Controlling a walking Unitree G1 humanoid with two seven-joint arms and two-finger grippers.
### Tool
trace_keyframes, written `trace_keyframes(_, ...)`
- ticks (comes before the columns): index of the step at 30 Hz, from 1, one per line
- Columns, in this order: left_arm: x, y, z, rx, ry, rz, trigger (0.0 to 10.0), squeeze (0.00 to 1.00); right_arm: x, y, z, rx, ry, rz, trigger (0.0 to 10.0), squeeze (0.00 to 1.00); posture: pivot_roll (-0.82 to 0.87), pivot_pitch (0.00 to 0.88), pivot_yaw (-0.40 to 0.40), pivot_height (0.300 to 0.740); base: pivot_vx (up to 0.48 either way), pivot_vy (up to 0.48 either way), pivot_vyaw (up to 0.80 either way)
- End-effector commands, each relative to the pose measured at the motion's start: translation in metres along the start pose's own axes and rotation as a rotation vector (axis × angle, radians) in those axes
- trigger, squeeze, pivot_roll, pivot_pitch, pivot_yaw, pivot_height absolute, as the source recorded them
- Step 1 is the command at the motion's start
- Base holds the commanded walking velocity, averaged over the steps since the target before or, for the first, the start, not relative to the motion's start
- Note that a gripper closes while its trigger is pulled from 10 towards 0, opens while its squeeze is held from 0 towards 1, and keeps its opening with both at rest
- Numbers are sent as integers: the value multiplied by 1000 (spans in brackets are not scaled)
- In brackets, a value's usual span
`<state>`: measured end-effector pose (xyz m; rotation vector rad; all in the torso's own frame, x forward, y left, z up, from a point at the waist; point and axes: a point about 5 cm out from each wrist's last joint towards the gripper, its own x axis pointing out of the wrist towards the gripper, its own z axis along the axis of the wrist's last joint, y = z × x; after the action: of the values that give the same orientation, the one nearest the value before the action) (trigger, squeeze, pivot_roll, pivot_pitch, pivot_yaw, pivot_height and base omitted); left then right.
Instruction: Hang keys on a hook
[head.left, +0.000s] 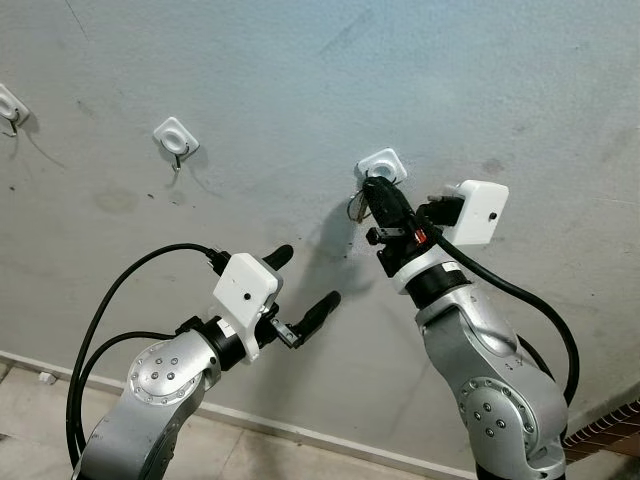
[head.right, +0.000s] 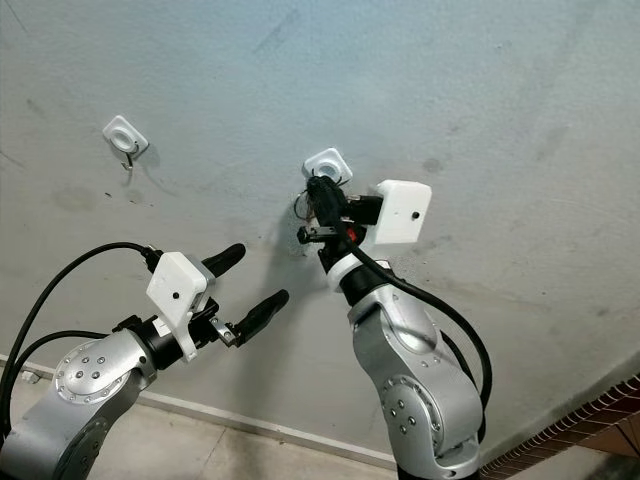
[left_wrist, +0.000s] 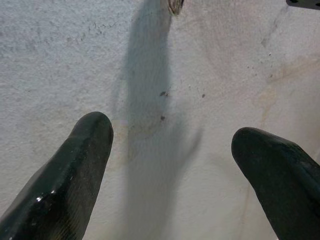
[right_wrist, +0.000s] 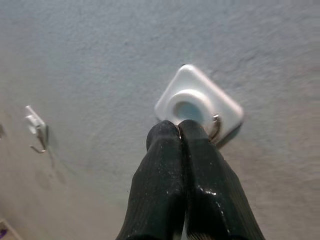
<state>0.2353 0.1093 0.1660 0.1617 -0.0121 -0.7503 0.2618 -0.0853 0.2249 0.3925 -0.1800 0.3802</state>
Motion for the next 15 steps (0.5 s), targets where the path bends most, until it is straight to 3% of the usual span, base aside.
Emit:
trace_keyframes(1,0,-1,-1,6,8,-4,10000,0,-2,-11,4,-27,-21,-67,10000,0,244,0,-61,740,0,0,0)
trace_keyframes(6,0,-1,-1,8,11,-9,10000,0,-11,-27,7,-74,-27,-158,10000,0,241,0,-59,740,0,0,0)
trace_keyframes(15,1,-1,-2,10,12,-13,10000,0,-22,-41,8,-114,-20,-230,10000,0,233,0,-55,740,0,0,0)
